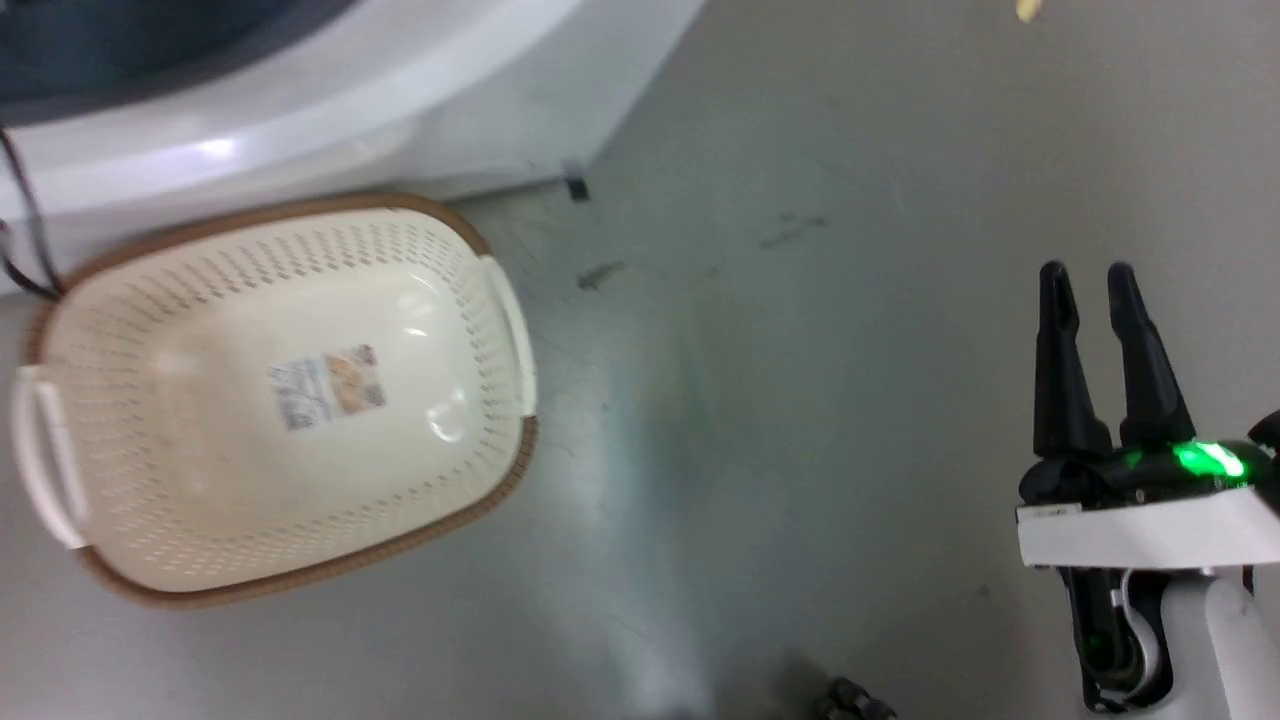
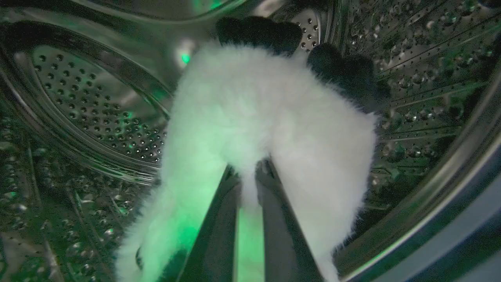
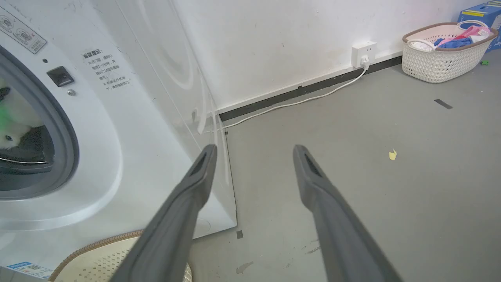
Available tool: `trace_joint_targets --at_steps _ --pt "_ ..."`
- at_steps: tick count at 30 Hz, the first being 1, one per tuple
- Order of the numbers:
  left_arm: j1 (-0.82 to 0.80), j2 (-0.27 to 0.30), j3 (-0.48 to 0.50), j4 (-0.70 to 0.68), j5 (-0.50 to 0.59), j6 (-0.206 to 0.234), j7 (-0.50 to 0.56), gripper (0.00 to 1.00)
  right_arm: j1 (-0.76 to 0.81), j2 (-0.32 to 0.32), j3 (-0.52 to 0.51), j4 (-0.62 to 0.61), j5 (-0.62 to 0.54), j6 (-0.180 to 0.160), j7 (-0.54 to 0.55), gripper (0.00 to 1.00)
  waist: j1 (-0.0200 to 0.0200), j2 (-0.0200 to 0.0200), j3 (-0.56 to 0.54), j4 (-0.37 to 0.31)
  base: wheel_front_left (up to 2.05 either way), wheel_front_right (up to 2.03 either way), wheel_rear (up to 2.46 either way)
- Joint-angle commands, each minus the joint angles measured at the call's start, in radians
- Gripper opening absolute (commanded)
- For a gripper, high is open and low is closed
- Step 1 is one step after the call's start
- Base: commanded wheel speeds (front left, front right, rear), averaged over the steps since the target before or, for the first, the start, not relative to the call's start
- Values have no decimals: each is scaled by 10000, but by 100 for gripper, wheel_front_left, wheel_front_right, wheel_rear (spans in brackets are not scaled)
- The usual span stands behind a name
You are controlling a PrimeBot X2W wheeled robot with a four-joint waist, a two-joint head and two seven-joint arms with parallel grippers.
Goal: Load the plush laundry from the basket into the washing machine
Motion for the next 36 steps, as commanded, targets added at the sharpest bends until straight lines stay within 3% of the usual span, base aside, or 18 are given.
trace_joint_targets --at_steps 1,7,15,16,18,20,26,31,36 --pt "-603 107 -120 223 139 -71 -28 0 -216 -10 39 -65 173 -7 -42 100 -2 0 735 -634 0 0 0" --pt "-2371 297 -546 2158 562 -123 345 0 -430 -10 236 -119 439 -7 -42 100 -2 0 1243 -944 0 0 0" --pt "-2875 472 -1031 4036 776 -201 279 0 -471 -10 279 -95 479 -7 -42 100 -2 0 1246 -965 0 0 0" --pt "-2877 451 -1043 4167 767 -165 145 21 -477 -10 242 -97 450 -7 -42 100 -2 0 1194 -926 0 0 0" --pt "-2854 312 -970 4425 613 -95 -158 100 -477 -10 138 -112 436 -7 -42 100 -2 0 1063 -830 0 0 0" --pt "-2759 66 -856 4674 354 -83 -477 100 -442 -10 -62 -99 679 -7 -42 100 -2 0 840 -690 0 0 0" --pt "-2012 -593 -680 5265 -205 -25 -1810 100 -251 -10 -431 -175 -151 -7 -42 100 -2 0 -347 -65 0 0 0" --pt "-563 -1220 -413 5684 -841 -49 -3119 100 89 -10 -684 -163 -951 -7 -42 100 -2 0 -1820 509 0 0 0" --pt "1236 -1862 -141 5197 -1459 -143 -3543 100 616 -10 -822 -119 -1795 -7 -42 100 -2 0 -3196 1158 0 0 0"
